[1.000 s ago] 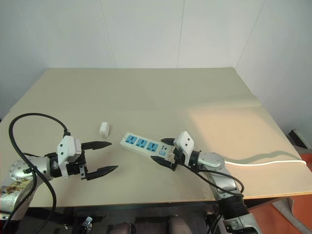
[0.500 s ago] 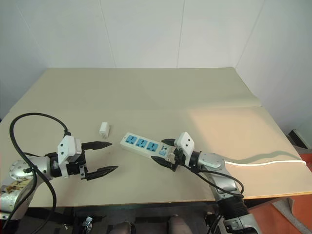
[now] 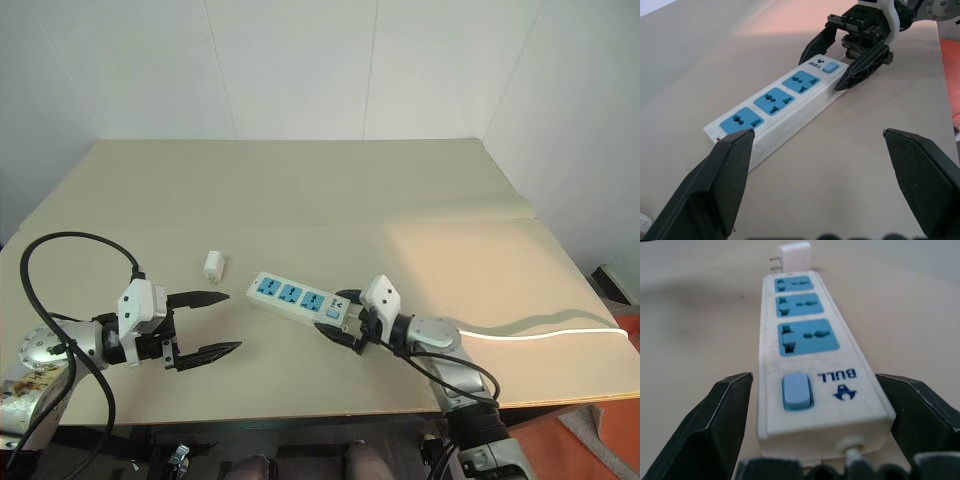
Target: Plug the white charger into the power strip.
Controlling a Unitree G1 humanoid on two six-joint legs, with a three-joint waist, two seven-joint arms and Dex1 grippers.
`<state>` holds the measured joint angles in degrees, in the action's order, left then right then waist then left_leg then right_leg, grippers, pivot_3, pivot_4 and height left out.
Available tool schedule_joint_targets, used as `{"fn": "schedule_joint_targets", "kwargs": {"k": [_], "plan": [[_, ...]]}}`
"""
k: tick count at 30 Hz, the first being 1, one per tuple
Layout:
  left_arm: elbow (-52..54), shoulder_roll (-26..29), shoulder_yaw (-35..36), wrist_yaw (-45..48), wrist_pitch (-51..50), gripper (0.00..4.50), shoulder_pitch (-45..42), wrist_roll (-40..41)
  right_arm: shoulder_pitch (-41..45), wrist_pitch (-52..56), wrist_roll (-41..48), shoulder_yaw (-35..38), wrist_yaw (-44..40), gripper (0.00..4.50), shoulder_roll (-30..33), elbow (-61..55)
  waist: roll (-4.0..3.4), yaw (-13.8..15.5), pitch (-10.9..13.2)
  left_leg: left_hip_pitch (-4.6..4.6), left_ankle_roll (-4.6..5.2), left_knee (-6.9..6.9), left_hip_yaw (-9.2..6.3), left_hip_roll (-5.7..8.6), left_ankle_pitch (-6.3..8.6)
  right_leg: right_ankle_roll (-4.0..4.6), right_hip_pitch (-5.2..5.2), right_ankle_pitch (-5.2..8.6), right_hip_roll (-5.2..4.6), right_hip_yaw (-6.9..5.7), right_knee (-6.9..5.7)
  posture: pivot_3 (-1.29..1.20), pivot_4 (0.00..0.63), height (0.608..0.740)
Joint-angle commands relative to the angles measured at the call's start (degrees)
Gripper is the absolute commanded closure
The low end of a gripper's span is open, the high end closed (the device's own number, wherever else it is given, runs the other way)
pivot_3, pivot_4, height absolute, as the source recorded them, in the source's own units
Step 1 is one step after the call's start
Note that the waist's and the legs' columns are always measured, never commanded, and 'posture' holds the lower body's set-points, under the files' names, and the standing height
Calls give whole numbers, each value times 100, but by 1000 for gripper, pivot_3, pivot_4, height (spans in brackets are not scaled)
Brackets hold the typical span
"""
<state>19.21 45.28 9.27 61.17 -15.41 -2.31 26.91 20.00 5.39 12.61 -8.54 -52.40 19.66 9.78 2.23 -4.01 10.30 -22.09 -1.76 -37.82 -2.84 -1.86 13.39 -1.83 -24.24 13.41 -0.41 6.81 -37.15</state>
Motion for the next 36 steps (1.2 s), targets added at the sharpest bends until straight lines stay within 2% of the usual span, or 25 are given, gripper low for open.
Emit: {"fn": "schedule_joint_targets", "kwargs": {"k": [1,8,13,17,21,27,30,31,33,36], "plan": [[-16,47,35,56,160,0,-50,-30,98,-186,36,-42,-137,18,-47,73,0,0,0,0,0,0,0,0,0,0,0,0,0,0,0,0,150,740],[-86,49,59,108,242,0,-24,-58,197,-394,-32,-78,-337,18,-146,577,0,-17,0,5,0,0,0,-3,0,-1,3,0,3,0,0,0,150,740],[-50,66,92,87,248,0,41,-53,240,-579,-24,-53,-465,1065,-169,818,1,-19,-2,13,0,0,1,-4,0,-2,9,1,4,0,0,0,150,740],[-143,67,135,113,183,0,12,42,317,-680,-68,-76,-542,1064,-163,949,5,-21,-5,13,0,0,1,-4,0,-2,10,1,4,1,0,0,150,740],[-774,156,132,365,201,0,-329,81,531,-762,-96,-180,-978,1064,-34,1119,5,-25,-5,21,0,0,2,-6,0,-9,12,5,7,1,-2,0,150,740],[-2114,539,-103,920,-51,0,-1806,-49,1050,-1184,-164,-436,-1971,1064,156,1581,3,-26,-4,10,1,0,0,-7,-1,-9,5,5,12,-1,0,0,150,740],[-2811,655,-583,650,-433,0,-2760,-639,1197,-1375,-269,-537,-2144,1064,121,1820,3,-40,-4,6,3,1,0,-4,2,15,3,-9,10,-1,-2,0,150,740],[-2965,605,-675,433,-662,0,-3052,-763,1229,-1439,-297,-549,-2135,1064,90,1890,3,-35,-4,5,3,1,-1,-4,2,18,2,-11,10,-1,-1,0,150,740],[-3242,308,-702,-291,-1777,0,-4012,-754,1263,-1517,-339,-526,-2029,1064,3,1983,5,-14,-3,6,4,-1,-3,-2,2,17,5,-12,10,-2,-5,0,150,740],[-3315,119,-805,-758,-2931,0,-4973,-788,1292,-1592,-375,-488,-1932,1064,-69,2078,13,-41,-4,-1,4,-8,-18,-3,1,10,5,-13,12,-16,-8,0,150,740]]}}
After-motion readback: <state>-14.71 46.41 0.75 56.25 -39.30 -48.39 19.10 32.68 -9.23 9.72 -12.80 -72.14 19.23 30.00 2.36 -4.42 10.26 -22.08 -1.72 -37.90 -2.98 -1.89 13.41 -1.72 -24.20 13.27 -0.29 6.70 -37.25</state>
